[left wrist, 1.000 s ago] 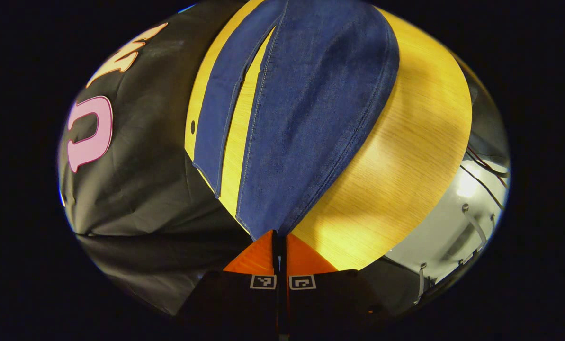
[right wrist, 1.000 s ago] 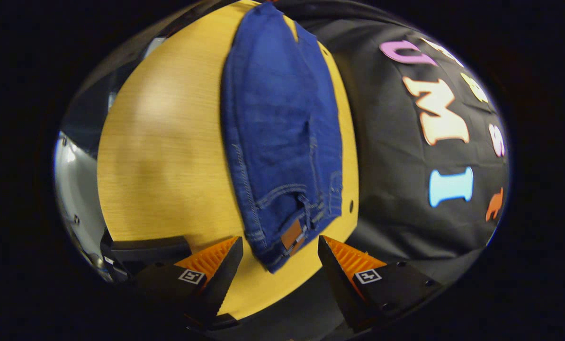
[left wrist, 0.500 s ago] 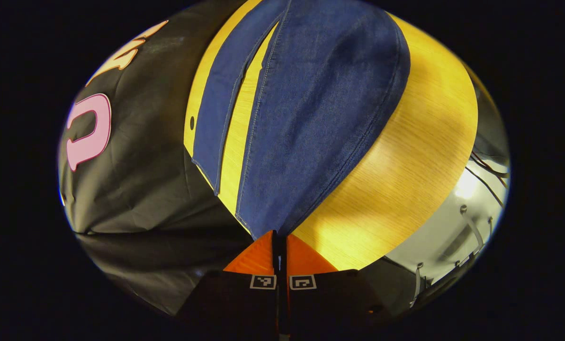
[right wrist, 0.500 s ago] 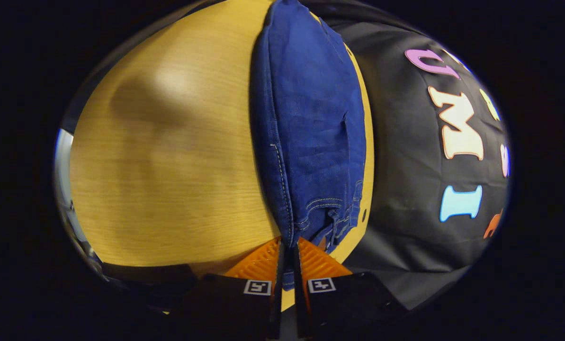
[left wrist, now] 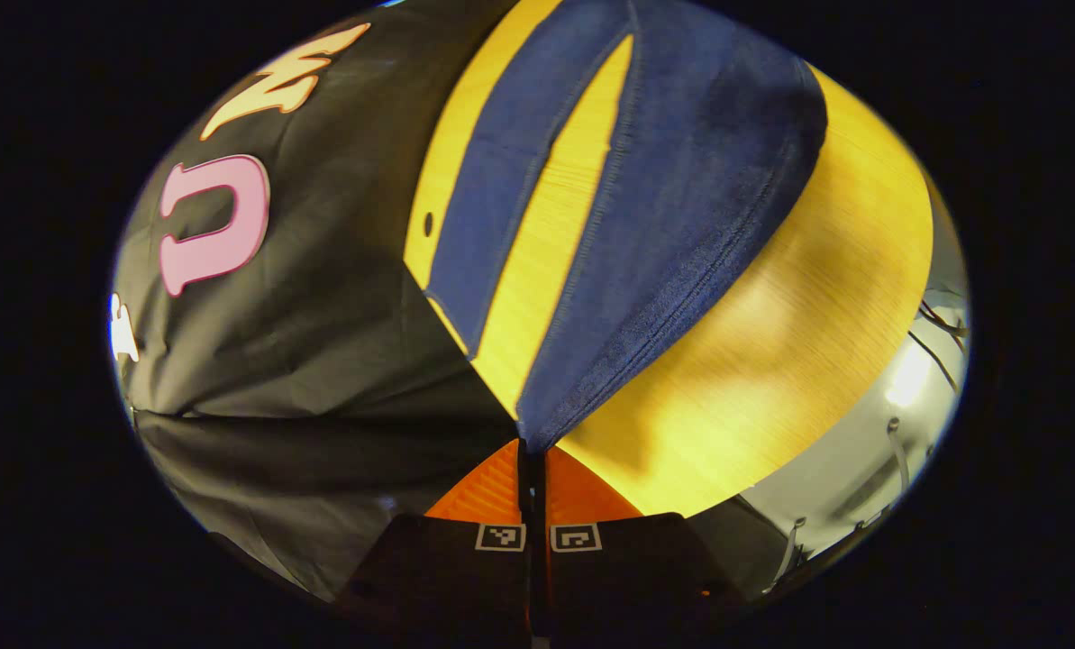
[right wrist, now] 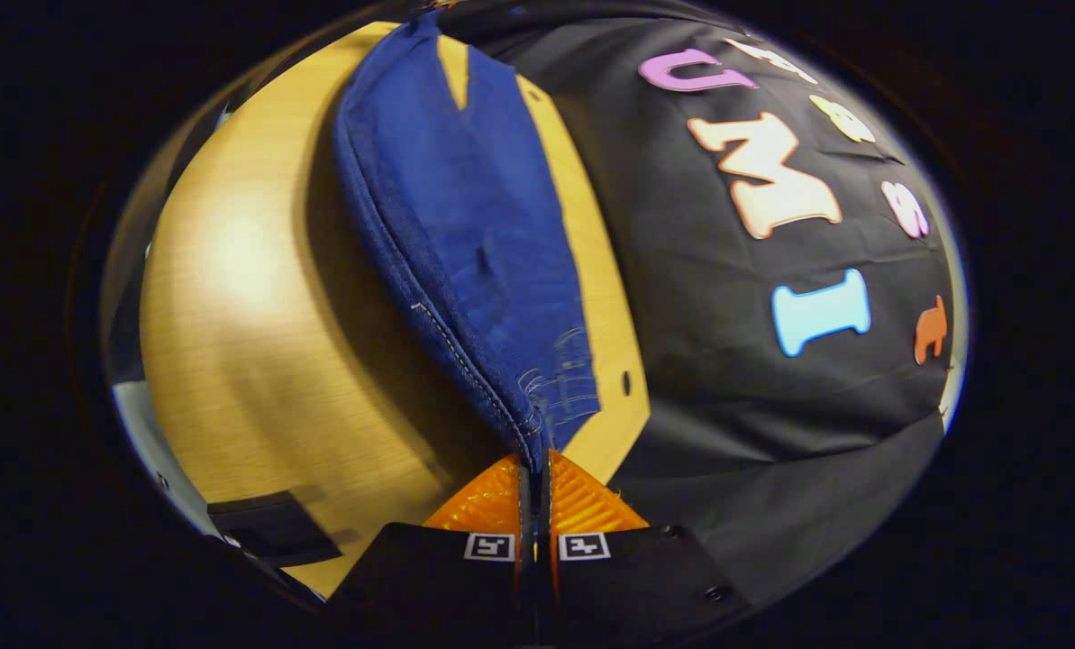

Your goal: Grasp the waist and the cuffs of the jeans and fold them to make the two legs overlap; first hold the waist and fold one-third of the jeans toward the cuffs, then hold the cuffs and fold the remaining one-third in the same direction to finish folding.

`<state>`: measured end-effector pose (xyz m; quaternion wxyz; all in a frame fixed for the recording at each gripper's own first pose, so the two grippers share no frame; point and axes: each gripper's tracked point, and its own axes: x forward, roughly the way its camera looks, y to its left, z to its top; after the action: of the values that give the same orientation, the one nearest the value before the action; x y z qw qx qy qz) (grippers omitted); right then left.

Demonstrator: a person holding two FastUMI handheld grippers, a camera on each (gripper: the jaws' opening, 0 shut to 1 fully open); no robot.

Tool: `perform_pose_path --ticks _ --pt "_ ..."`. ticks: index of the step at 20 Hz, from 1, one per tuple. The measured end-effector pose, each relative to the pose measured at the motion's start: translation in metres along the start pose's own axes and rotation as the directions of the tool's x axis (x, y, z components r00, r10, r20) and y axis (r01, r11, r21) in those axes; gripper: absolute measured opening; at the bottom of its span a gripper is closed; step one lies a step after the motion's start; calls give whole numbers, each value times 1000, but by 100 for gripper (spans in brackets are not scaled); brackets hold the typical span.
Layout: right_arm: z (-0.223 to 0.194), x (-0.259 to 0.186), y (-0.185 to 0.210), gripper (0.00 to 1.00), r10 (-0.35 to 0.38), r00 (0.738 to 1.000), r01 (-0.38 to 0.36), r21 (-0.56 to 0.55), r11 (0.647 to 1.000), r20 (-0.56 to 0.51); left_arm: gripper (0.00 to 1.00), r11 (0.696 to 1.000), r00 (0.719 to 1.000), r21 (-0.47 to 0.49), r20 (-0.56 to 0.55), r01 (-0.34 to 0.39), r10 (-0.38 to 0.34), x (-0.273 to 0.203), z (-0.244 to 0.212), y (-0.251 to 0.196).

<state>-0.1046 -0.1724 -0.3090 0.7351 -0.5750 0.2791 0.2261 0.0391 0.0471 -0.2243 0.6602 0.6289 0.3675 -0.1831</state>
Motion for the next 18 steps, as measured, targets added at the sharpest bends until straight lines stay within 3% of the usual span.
perform_pose_path --ticks 4,8,14,18 --pt "23 9 -67 4 -140 990 138 109 984 9 0 996 999 -72 24 -45 47 -12 10 34" --pt "39 25 -99 4 -232 971 237 194 952 -49 0 996 997 -46 32 -73 74 9 19 76" --pt "57 58 -124 3 -284 950 308 248 918 -131 0 994 992 -72 92 -78 84 67 58 134" --pt "56 94 -130 3 -254 946 301 253 920 -202 0 997 991 -81 132 -8 19 118 91 149"
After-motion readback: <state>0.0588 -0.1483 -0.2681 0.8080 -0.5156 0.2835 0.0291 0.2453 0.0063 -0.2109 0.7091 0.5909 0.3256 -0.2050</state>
